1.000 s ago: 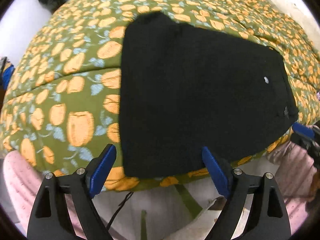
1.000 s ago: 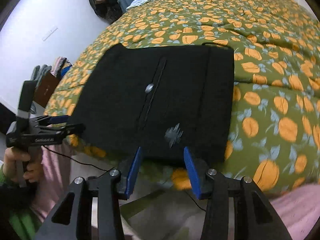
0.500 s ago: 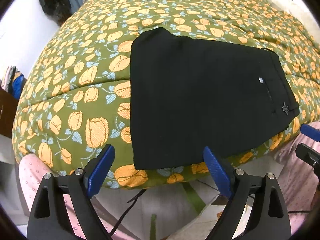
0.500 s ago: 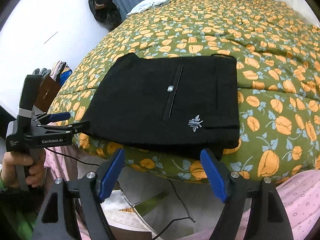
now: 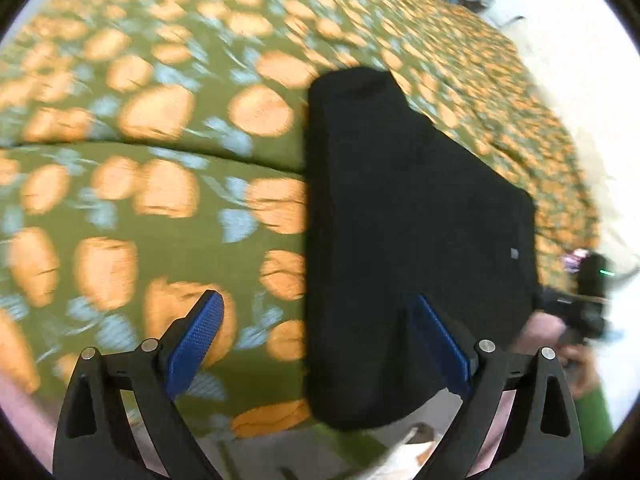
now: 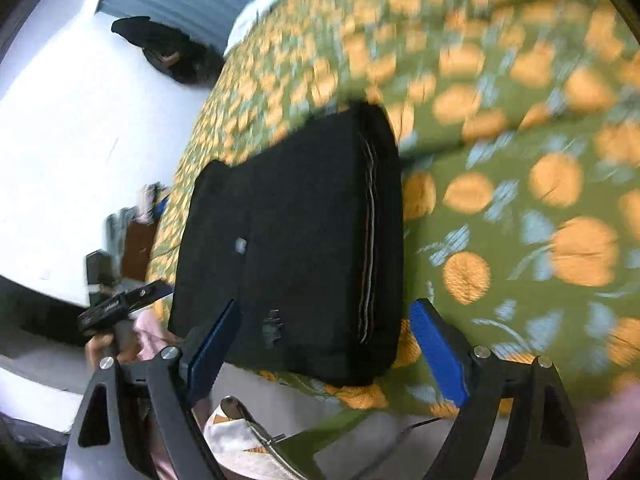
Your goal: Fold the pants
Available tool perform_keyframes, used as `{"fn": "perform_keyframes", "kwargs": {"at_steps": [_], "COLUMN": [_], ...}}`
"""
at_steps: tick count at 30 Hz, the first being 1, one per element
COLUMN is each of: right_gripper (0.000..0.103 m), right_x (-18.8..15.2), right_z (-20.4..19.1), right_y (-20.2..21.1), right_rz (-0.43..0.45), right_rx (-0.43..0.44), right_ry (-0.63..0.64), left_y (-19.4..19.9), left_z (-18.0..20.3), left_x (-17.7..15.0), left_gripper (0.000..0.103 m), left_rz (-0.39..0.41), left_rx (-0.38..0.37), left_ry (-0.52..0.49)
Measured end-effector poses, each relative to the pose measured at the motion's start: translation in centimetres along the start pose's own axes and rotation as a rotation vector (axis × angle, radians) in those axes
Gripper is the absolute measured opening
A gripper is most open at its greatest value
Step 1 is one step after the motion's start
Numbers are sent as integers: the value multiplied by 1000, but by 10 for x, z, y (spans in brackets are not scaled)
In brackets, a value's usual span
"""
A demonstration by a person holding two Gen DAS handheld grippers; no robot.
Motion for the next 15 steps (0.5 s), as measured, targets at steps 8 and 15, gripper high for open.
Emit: {"fn": "perform_keyframes", "kwargs": {"at_steps": [8,15], "right_gripper": [49,39], "right_x": [-3,3], "right_z": [-36,-106], "right_y": [-38,-1], "right_rz": [-73,11], "right_rx": [207,205], "right_ry": [38,231], "left_y": [-37,20], "left_z": [20,53], "left_x": [6,20], "left_gripper": [44,19], "left_rz": [-79,28], "left_rx": [-35,-104], "left_ry": [-48,-114]}}
Point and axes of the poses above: each gripper's, at about its wrist camera, not at the fingertips, and y roughly against the way its jaws point, z to its right, x to its top, the point moved 4 cm from there along -y, roughly the way its jaws point, and after that the axes turned 9 degrees about -x, right-handed, at the moved point
